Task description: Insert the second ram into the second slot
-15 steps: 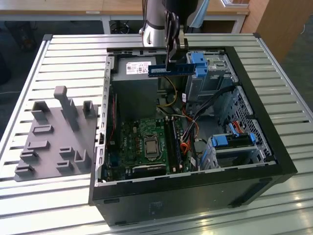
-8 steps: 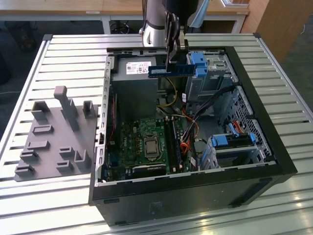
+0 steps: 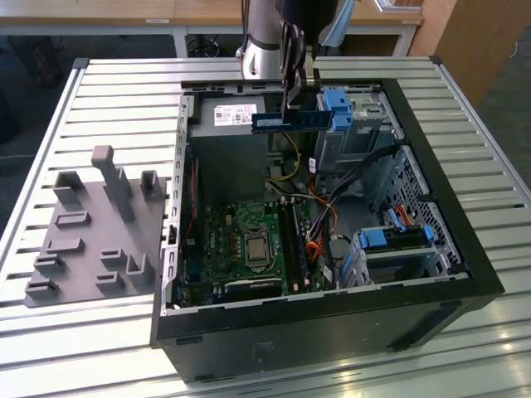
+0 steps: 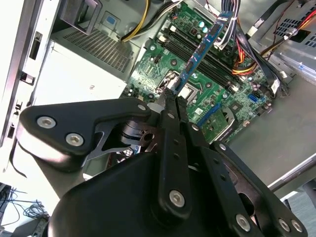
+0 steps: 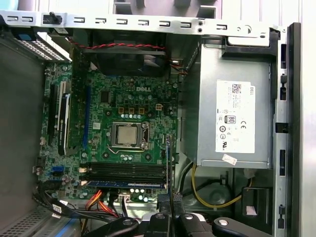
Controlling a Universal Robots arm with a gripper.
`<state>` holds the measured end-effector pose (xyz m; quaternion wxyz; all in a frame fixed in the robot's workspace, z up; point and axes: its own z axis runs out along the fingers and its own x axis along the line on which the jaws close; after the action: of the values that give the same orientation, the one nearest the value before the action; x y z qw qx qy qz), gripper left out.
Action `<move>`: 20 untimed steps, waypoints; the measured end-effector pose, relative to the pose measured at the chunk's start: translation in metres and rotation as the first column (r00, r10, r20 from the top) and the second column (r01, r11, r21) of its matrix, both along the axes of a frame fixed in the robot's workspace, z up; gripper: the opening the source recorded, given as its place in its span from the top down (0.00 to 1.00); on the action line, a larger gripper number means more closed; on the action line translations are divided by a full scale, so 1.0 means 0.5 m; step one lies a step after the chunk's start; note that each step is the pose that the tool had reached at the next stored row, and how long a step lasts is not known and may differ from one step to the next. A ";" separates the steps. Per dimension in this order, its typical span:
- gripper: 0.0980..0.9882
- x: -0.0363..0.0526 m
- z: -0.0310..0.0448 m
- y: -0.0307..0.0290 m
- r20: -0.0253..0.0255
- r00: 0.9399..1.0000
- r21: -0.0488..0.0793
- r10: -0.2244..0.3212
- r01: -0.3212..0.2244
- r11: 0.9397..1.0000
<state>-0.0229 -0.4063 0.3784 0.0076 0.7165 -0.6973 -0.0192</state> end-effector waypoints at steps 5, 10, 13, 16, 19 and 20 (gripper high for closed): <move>0.96 0.000 0.000 -0.002 0.000 1.000 0.000 0.000 0.000 1.000; 0.96 0.000 0.000 -0.006 0.000 1.000 0.000 0.000 0.000 1.000; 0.96 0.000 0.000 -0.007 0.000 1.000 0.000 0.000 0.000 1.000; 0.96 0.000 0.000 -0.010 0.000 1.000 0.000 0.000 0.000 1.000; 0.96 0.000 0.000 -0.014 0.000 1.000 0.000 0.000 0.000 1.000; 0.96 0.000 0.000 -0.016 0.000 1.000 0.000 0.000 0.000 1.000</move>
<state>-0.0229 -0.4140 0.3784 0.0077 0.7165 -0.6973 -0.0192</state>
